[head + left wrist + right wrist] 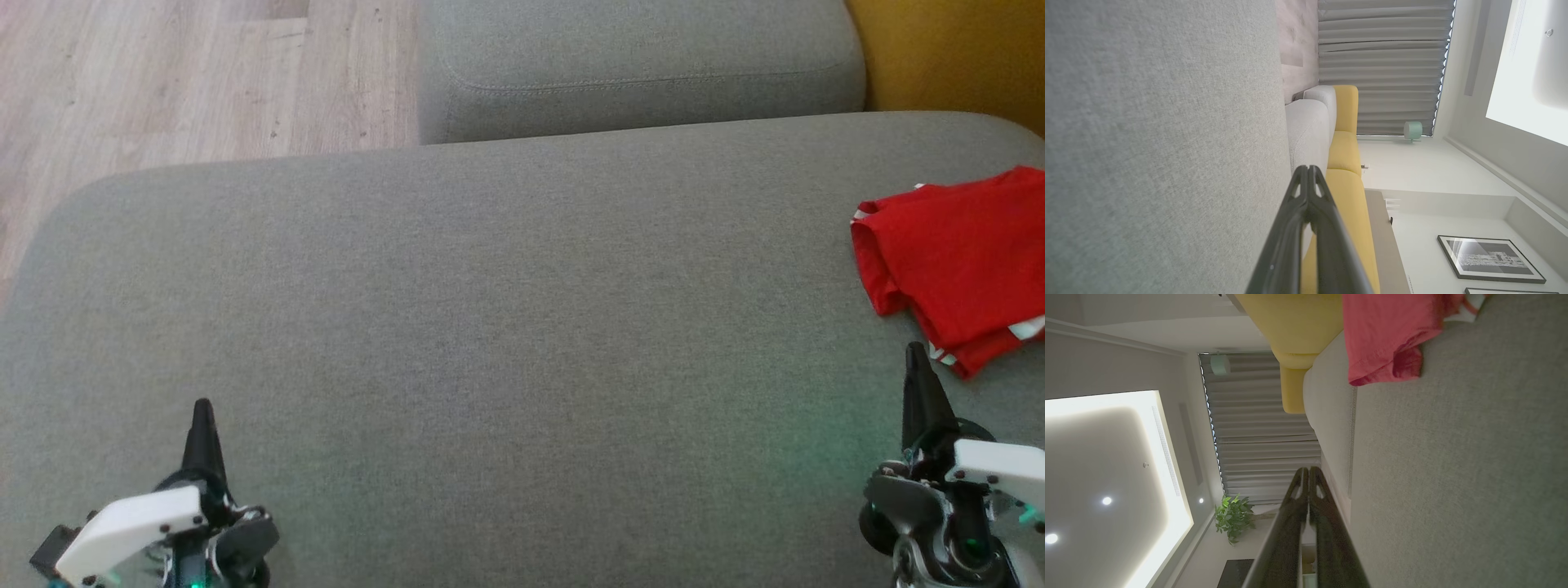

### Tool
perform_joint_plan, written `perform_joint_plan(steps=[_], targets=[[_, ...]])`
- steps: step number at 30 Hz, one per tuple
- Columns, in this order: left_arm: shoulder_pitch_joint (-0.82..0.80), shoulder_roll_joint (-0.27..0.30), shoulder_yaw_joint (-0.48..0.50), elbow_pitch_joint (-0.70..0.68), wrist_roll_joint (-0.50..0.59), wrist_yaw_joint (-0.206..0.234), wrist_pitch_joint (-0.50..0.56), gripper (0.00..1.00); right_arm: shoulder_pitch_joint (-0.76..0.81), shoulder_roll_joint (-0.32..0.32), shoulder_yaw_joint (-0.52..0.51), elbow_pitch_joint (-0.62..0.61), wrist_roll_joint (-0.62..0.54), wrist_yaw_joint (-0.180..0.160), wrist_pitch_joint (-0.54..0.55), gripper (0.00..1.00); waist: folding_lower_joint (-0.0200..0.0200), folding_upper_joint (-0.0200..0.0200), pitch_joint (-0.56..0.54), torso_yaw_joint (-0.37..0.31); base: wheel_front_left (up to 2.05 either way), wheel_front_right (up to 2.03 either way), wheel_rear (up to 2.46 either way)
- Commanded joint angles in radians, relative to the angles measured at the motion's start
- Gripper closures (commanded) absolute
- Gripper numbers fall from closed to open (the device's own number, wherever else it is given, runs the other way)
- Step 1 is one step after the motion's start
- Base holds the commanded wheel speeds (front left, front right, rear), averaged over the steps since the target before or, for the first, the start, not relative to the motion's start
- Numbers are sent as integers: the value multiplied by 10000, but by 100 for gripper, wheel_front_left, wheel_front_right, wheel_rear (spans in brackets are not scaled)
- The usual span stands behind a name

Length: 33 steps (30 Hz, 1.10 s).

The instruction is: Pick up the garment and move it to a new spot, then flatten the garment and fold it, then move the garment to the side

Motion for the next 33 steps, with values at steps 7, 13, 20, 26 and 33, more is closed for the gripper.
perform_joint_plan(steps=[7, 13, 20, 26, 33], targets=[[-563, 92, 420, -269, -40, -67, 88, 100, -511, -168, 156, -301, 97, 71, 90, 100, 0, 0, -2, 1, 0, 0, 0], [-565, 73, 447, -268, -18, -67, 109, 100, -512, -153, 135, -300, 79, 71, 107, 100, 0, 0, -2, 1, 0, 0, 0], [-567, 53, 475, -266, 6, -67, 132, 100, -514, -136, 112, -298, 60, 71, 126, 100, 0, 0, -2, 1, 0, 0, 0], [-569, 39, 494, -265, 22, -67, 147, 100, -516, -125, 96, -297, 47, 71, 139, 100, 0, 0, -2, 1, 0, 0, 0], [-571, 18, 523, -264, 47, -67, 171, 100, -518, -109, 73, -295, 27, 71, 157, 100, 0, 0, -2, 1, 0, 0, 0]])
